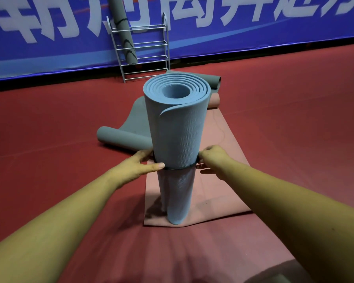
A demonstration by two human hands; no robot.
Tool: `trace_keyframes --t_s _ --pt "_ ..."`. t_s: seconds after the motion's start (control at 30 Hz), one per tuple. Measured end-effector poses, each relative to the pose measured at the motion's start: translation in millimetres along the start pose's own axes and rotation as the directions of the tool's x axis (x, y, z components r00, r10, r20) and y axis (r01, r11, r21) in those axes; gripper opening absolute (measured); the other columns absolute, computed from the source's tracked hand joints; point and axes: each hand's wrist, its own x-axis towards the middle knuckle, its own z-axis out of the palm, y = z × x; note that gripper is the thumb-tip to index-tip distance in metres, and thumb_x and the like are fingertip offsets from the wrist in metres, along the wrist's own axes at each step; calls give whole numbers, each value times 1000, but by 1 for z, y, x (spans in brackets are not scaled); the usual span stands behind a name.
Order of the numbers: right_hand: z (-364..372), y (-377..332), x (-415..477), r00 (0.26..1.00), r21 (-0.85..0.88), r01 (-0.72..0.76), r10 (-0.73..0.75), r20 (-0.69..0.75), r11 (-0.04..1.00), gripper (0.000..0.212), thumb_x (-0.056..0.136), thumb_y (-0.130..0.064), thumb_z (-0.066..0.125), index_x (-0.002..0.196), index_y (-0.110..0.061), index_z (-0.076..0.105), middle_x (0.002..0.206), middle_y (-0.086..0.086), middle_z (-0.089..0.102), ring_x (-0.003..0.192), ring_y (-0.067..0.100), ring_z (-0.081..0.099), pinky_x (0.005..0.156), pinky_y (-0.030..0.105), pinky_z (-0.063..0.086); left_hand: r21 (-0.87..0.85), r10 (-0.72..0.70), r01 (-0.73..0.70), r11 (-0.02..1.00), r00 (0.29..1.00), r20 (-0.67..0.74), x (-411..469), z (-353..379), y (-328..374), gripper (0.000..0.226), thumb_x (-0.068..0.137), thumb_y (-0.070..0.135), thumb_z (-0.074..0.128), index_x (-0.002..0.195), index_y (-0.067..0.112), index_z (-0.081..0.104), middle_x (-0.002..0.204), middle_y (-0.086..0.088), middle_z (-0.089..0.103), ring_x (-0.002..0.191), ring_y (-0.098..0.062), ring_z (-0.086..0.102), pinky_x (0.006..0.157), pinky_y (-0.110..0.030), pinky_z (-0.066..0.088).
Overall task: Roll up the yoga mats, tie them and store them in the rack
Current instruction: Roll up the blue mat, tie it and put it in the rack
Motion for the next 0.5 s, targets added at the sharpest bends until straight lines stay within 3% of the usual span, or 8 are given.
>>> trace_keyframes --t_s 0.07,0.13,0.23,0.33,0.4,0.5 --pt "-4 1 0 1000 -13 10 -9 26 1000 16 90 -1 54 78 -11 55 82 11 59 73 24 59 69 34 51 19 28 -28 999 999 -25 3 2 -1 62 63 56 78 118 55 49 130 20 55 120 7 50 103 -20 39" --pt "-4 1 -2 995 -20 84 -83 53 996 15 88 1 58 95 -12 59 97 15 63 82 23 58 68 32 49 -23 42 -44 999 996 -75 6 6 1 63 74 38 83 124 39 44 122 19 58 110 13 54 98 -18 45" --pt "-3 4 1 956 22 202 -202 214 979 67 85 8 60 138 -30 47 120 8 62 91 15 61 72 30 51 -21 44 -47 999 990 -132 9 12 1 60 84 15 76 130 31 41 112 18 59 92 21 55 79 -7 48" --pt "-6 11 6 890 -154 355 -283 358 922 86 85 -1 69 152 -38 31 137 -11 53 105 -7 59 83 17 49 17 8 -5 1000 986 -169 12 7 -6 64 80 17 80 134 26 46 109 13 64 86 17 57 78 -9 50" --pt "-5 15 9 891 -288 396 -290 349 872 86 85 -12 72 155 -36 27 145 -7 52 131 4 50 105 27 45 57 4 4 998 990 -144 11 4 -7 70 78 16 82 137 22 46 112 13 64 93 15 57 80 -7 49" --pt "-7 13 7 904 -294 365 -261 338 883 88 80 -19 77 155 -26 32 144 -3 53 136 13 46 112 37 41 63 -12 20 998 992 -129 11 5 -8 73 75 12 83 135 26 44 110 15 62 96 7 59 73 -8 48"
